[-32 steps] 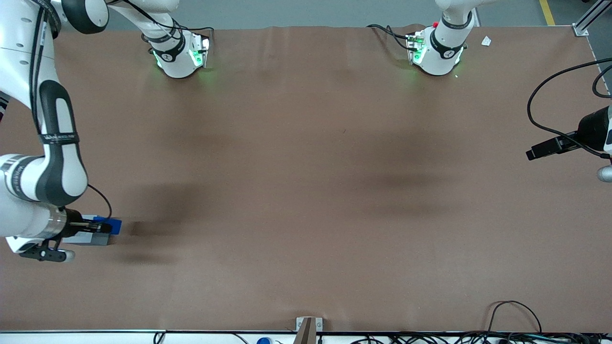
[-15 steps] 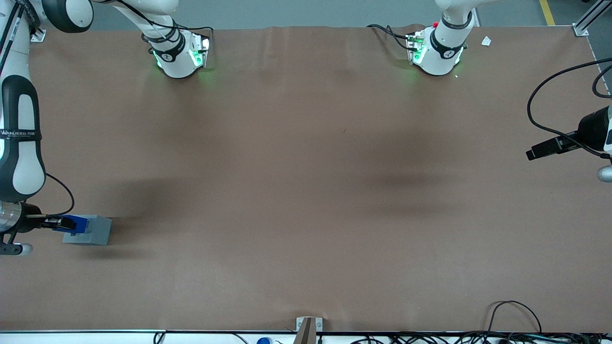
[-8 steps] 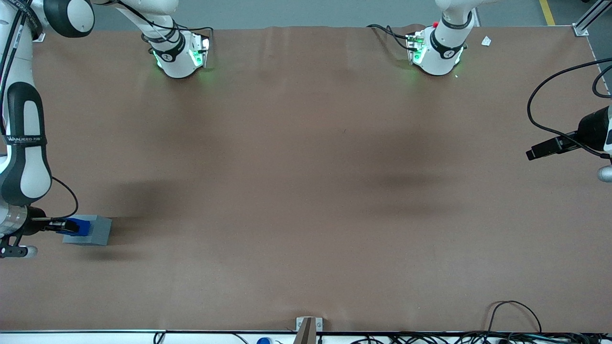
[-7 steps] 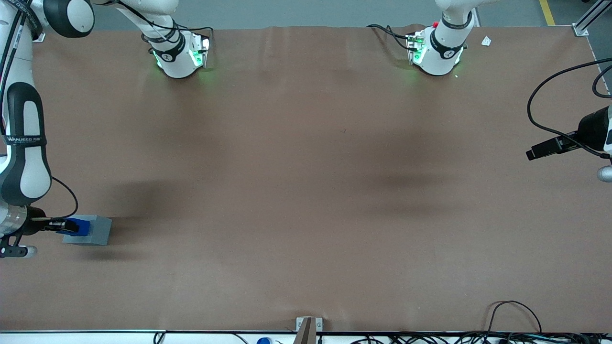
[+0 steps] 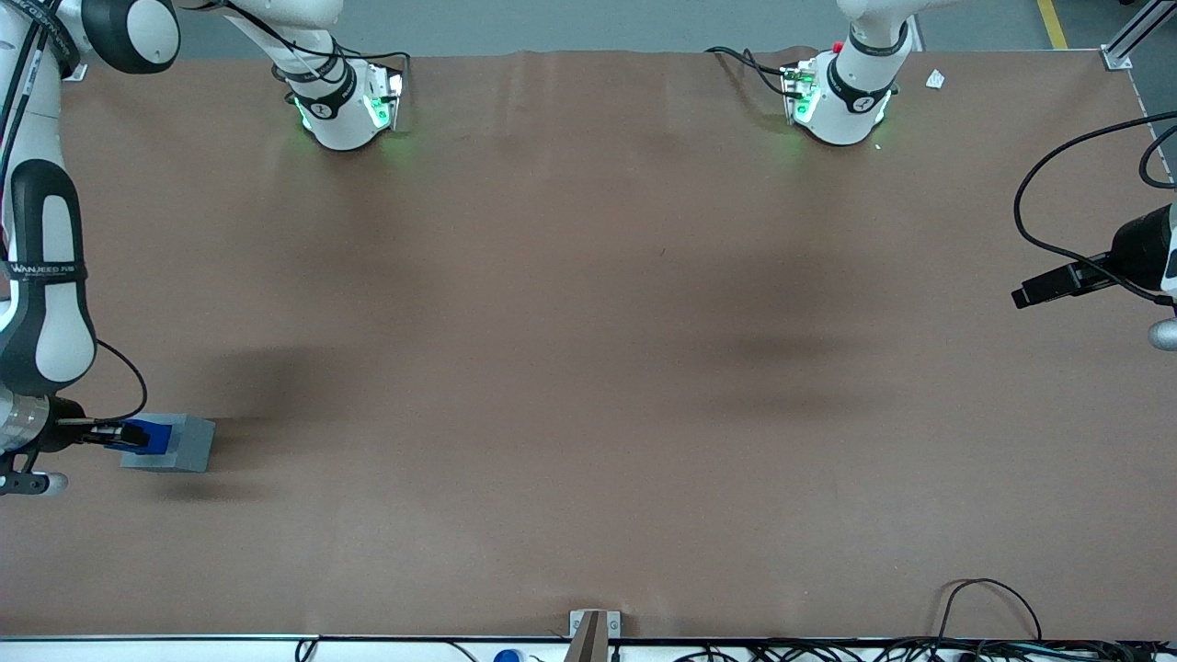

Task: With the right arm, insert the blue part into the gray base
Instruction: 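Lower the blue block into the gray base's recess, then open the right gripper and raise it off the block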

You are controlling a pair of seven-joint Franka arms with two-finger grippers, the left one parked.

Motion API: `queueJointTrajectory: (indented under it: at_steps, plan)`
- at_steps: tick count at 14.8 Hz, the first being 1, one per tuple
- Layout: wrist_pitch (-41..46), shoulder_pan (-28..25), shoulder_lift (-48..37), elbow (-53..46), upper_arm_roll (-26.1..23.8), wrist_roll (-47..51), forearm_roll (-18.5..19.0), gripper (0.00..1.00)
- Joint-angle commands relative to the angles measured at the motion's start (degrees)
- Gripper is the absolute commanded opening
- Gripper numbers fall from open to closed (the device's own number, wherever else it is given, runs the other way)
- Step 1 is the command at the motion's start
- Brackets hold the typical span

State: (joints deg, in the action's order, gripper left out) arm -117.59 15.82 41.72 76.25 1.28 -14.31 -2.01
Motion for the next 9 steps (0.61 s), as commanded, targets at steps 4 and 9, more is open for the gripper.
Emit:
queueJointTrajectory:
  at_steps: [4,9]
  plan:
    - [-1.3,0.9,1.4,-0.8,-0.8,-0.5,0.4,0.01]
    - [-1.3,0.6,1.3,-0.8,-0.8,-0.6,0.4,0.79]
